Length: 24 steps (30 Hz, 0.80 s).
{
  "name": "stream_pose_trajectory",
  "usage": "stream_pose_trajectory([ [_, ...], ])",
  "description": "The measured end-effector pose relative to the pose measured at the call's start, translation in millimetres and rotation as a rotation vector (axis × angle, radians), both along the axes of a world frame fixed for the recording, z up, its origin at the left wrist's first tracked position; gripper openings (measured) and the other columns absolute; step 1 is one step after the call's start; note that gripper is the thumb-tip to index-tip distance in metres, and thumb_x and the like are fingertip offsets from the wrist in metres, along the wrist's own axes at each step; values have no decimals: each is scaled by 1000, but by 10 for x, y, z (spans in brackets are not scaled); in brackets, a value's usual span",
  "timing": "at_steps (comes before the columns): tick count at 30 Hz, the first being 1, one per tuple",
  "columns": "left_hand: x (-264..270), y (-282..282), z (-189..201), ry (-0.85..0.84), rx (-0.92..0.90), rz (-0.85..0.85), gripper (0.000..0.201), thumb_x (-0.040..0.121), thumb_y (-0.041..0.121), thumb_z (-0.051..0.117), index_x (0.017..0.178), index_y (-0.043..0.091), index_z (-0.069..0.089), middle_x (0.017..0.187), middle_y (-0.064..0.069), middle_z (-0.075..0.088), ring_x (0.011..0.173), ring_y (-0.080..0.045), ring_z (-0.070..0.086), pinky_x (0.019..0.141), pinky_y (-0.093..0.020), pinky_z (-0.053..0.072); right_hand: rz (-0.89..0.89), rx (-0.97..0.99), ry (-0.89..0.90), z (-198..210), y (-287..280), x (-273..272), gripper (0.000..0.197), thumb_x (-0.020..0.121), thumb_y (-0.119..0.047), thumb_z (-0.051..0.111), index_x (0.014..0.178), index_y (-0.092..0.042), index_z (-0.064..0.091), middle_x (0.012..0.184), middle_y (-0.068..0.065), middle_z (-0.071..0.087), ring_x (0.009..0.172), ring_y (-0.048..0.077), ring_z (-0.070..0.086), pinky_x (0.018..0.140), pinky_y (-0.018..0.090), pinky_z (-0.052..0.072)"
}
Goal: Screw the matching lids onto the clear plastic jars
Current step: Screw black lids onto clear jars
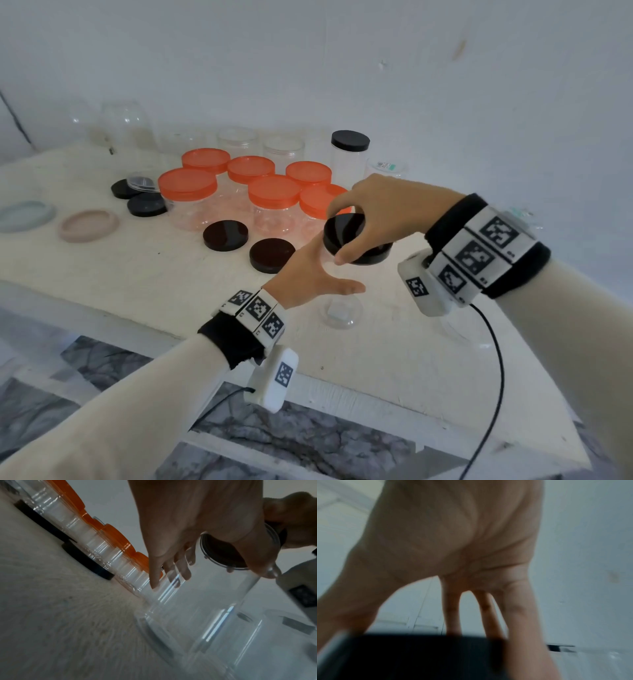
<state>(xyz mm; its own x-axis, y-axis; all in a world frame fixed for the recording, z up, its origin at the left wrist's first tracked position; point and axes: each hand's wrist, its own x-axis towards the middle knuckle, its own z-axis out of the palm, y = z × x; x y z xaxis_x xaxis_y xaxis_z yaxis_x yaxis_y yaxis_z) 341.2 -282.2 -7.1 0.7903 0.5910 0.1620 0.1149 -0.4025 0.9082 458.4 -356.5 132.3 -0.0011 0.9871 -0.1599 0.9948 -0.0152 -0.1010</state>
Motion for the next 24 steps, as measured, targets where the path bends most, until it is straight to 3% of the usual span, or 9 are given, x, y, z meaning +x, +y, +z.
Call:
stream_pose_trajectory([
  [2,2,-18,-14,-20,-13,27,92,59,35,86,135,32,34,116,27,52,110,14,45,87,-9,37,-50,68,-16,-56,-6,-17,57,65,-68,67,106,-30,56,80,-9,51,63,17,62,59,31,54],
  [3,-3,-26,-9,-24,-20,35,89,62,29,86,134,32,35,113,29,51,107,17,44,84,-7,36,-58,82,-59,-71,-12,-13,61,66,-71,62,109,-28,56,80,-9,51,67,17,61,59,30,51],
  [6,-6,-4,10,-8,1,7,83,64,26,84,128,39,32,113,30,50,105,21,43,83,-3,36,2,-6,-182,-38,-21,35,72,71,-73,55,131,-37,43,104,-11,46,99,13,46,81,29,39],
  [8,-6,9,30,5,3,-6,82,63,29,84,127,38,33,118,25,51,111,16,45,87,-6,36,60,-128,-56,47,-51,47,73,73,-58,67,137,-45,33,112,-16,36,107,8,37,91,27,35],
  [11,-6,-1,41,7,12,-6,79,62,32,83,124,37,35,116,24,51,110,12,45,87,-5,36,91,-117,30,80,-51,67,68,69,-34,78,128,-47,45,97,-21,41,101,8,43,77,19,40],
  [13,-5,-12,23,-11,18,13,84,59,36,84,126,37,34,118,20,53,112,9,46,89,-9,37,65,-27,24,47,-30,51,61,65,-39,79,120,-44,51,90,-20,44,95,10,49,68,18,41],
  [16,7,-10,-4,-24,35,23,86,61,36,85,128,38,32,122,17,54,114,8,47,90,-13,38,38,21,2,4,-10,17,60,61,-52,77,115,-41,55,89,-16,46,91,16,57,71,29,52],
  [19,12,15,-8,-20,34,7,87,60,36,85,130,36,33,123,16,54,116,5,47,92,-15,38,51,44,-59,3,-18,17,60,64,-55,74,118,-38,53,83,-17,43,90,13,53,71,26,46],
  [24,-27,34,66,21,25,-69,92,54,46,84,130,37,32,122,24,50,116,12,44,96,-13,36,99,-45,-22,18,-39,4,68,70,-43,76,130,-37,47,108,-12,44,101,10,41,78,24,40],
])
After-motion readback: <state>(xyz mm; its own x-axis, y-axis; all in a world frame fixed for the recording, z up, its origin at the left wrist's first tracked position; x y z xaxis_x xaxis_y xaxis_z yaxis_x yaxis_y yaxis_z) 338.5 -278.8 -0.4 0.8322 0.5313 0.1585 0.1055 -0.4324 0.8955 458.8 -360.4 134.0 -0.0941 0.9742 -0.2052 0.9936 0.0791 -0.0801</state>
